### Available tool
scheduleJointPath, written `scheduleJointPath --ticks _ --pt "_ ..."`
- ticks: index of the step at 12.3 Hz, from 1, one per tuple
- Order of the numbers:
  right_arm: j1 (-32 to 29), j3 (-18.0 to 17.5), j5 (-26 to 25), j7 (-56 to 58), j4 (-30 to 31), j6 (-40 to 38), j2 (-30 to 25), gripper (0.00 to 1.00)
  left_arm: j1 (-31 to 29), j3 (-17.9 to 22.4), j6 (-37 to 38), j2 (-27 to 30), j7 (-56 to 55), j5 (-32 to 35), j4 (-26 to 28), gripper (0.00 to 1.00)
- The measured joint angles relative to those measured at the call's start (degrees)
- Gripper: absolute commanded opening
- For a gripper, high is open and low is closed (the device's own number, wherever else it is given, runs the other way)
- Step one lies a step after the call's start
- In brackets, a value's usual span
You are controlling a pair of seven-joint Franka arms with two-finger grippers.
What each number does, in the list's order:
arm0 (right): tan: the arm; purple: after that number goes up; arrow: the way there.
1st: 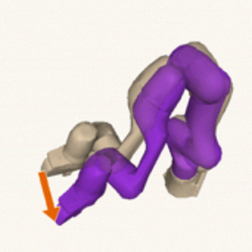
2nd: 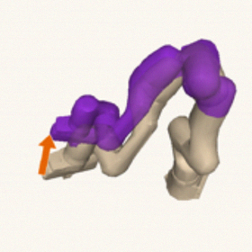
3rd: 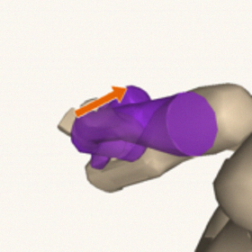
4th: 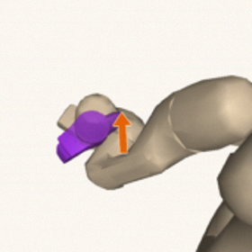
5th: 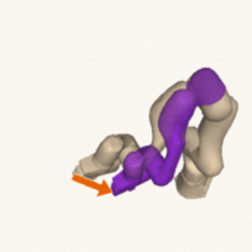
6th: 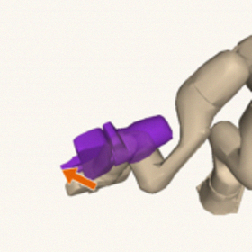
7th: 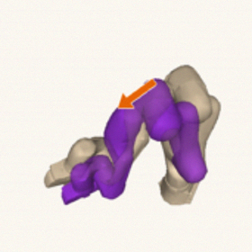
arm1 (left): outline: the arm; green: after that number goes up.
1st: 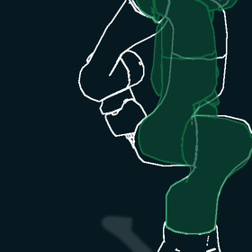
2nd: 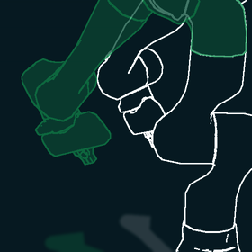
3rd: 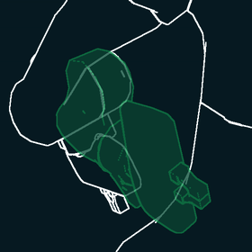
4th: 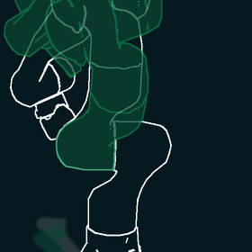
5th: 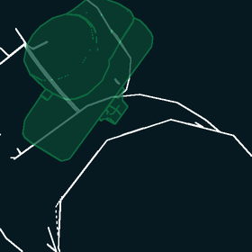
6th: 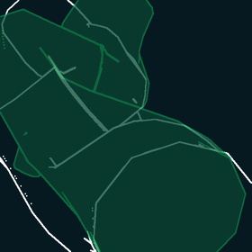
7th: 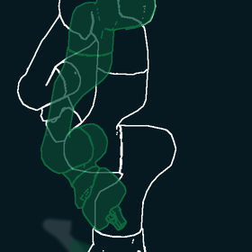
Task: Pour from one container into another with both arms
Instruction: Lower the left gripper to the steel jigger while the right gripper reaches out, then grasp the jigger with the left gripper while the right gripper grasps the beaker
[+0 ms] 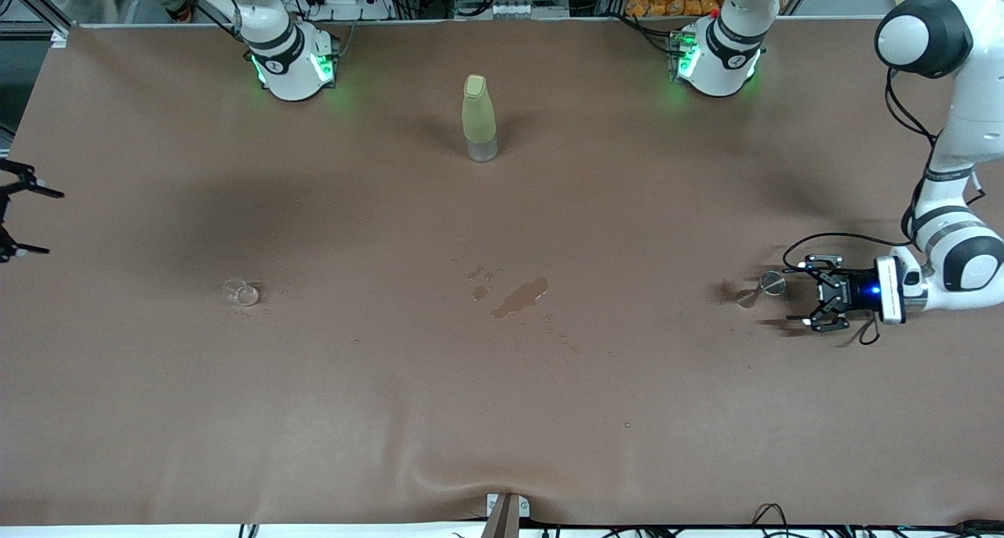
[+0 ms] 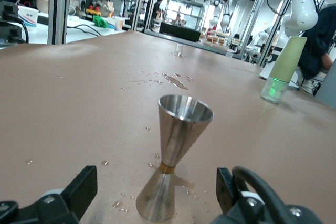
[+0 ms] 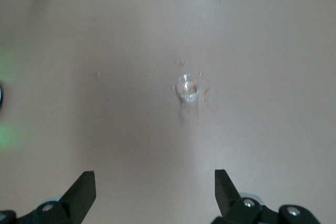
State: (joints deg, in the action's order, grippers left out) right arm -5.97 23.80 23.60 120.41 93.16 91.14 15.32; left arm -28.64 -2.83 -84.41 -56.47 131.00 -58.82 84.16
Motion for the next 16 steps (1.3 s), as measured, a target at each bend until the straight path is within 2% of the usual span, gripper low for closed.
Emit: scheduleJointPath --ticks 5,10,16 --pt "-0.28 2.63 13.81 13.44 1.57 -0.09 7.98 1.0 0.09 -1.14 0.27 -0.9 1.9 -1.03 -0.05 1.0" --pt "-1.85 3.38 28.13 23.16 2.44 -2.62 17.38 1.0 0.13 -2.27 1.59 -2.96 3.21 -3.37 0.01 1.0" --pt "-2.97 3.44 40.96 34.22 2.42 -5.12 26.6 1.0 0.08 -2.72 2.09 -3.72 5.03 -4.42 -0.06 1.0"
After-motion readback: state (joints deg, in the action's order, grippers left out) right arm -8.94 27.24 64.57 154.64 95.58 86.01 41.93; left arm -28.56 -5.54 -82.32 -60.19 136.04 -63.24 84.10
